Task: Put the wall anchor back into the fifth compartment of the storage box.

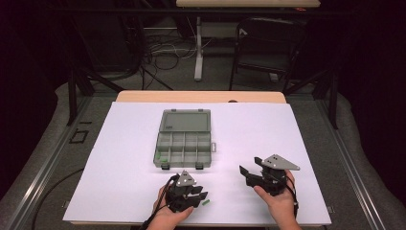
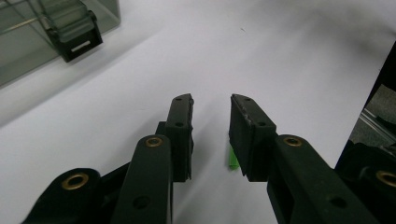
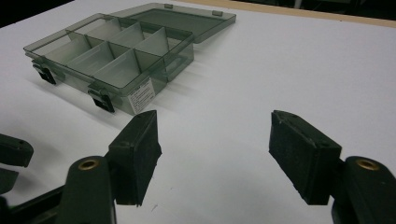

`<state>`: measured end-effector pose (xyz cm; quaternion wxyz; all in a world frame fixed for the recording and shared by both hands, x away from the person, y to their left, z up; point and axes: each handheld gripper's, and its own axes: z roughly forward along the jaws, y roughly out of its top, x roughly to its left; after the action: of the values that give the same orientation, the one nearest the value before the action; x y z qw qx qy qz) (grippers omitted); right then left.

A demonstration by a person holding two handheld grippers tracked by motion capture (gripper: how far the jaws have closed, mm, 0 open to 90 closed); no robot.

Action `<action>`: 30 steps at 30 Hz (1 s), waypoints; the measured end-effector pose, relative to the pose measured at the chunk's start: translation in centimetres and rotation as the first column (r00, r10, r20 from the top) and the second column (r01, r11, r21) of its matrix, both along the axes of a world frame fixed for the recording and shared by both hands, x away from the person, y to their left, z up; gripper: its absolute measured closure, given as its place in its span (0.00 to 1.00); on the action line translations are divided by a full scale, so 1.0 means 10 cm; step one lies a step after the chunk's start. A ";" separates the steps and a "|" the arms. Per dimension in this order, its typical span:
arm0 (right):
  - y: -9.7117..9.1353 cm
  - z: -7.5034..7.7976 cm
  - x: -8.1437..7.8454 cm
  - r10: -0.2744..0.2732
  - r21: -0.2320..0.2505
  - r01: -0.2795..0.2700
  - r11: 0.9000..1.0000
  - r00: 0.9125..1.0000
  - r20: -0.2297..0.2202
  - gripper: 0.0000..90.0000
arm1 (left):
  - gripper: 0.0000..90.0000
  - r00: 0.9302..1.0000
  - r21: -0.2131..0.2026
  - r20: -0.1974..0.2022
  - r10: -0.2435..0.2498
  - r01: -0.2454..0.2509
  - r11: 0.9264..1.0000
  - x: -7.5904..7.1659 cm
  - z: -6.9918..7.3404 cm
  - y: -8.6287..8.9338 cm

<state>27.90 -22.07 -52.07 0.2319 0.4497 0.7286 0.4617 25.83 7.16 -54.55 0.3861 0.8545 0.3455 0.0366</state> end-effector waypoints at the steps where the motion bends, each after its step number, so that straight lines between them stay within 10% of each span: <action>1: 0.00 0.00 0.00 -0.001 -0.003 0.001 1.000 1.000 -0.004 0.36 | 0.78 1.000 -0.009 -0.008 0.005 -0.005 1.000 -0.01 -0.01 -0.01; 30: 0.00 0.00 0.00 0.000 0.003 0.000 1.000 1.000 -0.002 0.36 | 0.88 0.996 0.022 -0.086 -0.035 0.037 0.999 -0.08 -0.09 -0.09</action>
<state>27.94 -22.09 -52.09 0.2302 0.4505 0.7282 0.4623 25.01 6.25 -55.44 0.3617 0.8658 0.3458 -0.0028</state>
